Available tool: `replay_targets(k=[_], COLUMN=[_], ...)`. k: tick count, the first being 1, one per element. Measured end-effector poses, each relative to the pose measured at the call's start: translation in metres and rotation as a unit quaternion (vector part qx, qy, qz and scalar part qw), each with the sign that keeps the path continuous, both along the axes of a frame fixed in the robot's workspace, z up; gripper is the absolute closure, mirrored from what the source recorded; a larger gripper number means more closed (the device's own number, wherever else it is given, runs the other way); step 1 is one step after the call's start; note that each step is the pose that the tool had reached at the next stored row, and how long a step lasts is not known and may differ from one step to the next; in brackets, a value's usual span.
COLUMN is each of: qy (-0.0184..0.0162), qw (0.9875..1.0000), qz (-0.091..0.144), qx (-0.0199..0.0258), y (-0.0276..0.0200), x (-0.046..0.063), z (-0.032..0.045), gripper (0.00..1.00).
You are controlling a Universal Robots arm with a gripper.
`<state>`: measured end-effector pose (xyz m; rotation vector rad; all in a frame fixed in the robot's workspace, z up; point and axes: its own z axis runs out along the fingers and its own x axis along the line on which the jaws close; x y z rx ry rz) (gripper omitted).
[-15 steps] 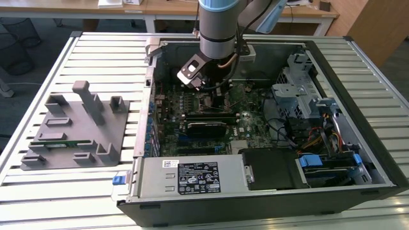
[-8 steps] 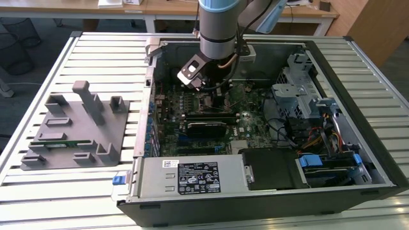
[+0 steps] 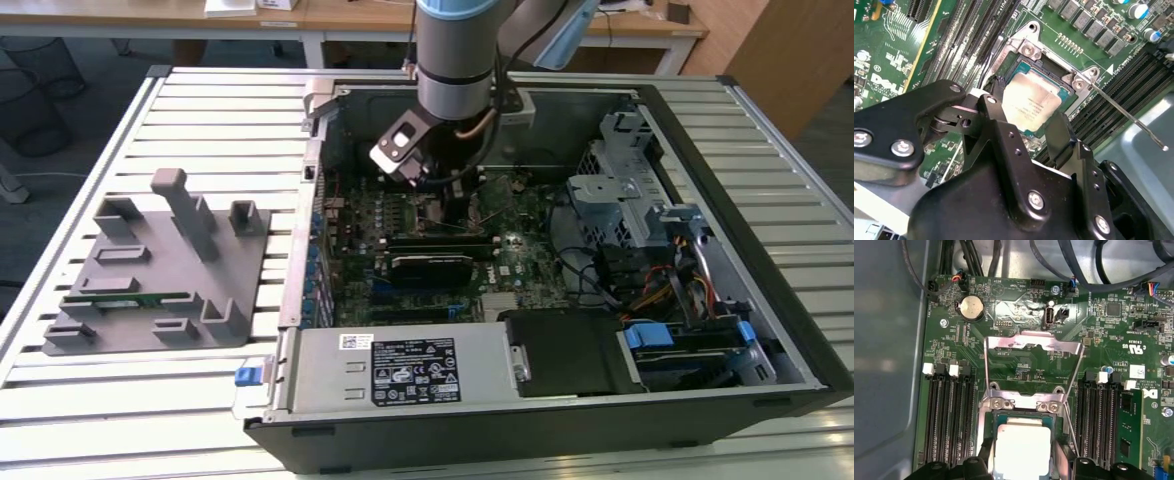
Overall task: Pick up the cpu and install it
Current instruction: 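Place the cpu into insertion slot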
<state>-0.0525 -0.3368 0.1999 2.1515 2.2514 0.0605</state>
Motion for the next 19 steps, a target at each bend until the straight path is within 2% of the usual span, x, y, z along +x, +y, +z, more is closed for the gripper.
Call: replay_targets(k=[7, 9, 10, 12, 13, 15, 16, 18, 19], qy=[0.0, 0.0001, 0.0001, 0.0002, 0.0002, 0.0004, 0.0004, 0.0004, 0.0004], qw=[1.0, 1.0, 1.0, 1.0, 1.0, 1.0, 1.0, 1.0, 1.0], qz=[0.0, 0.0, 0.0, 0.0, 0.0, 0.0, 0.0, 0.0, 0.0], qx=[0.0, -0.0001, 0.0, 0.0, 0.0, 0.0, 0.0, -0.0001, 0.0], y=[0.0, 0.0, 0.0, 0.0, 0.0, 0.0, 0.0, 0.0, 0.0], x=[0.0, 0.0, 0.0, 0.0, 0.0, 0.0, 0.0, 0.0, 0.0], z=[0.0074, 0.0096, 0.0108, 0.013, 0.0137, 0.0152, 0.0159, 0.0168, 0.0172], gripper=[0.42, 0.54, 0.54, 0.66, 0.66, 0.78, 0.78, 0.89, 0.89])
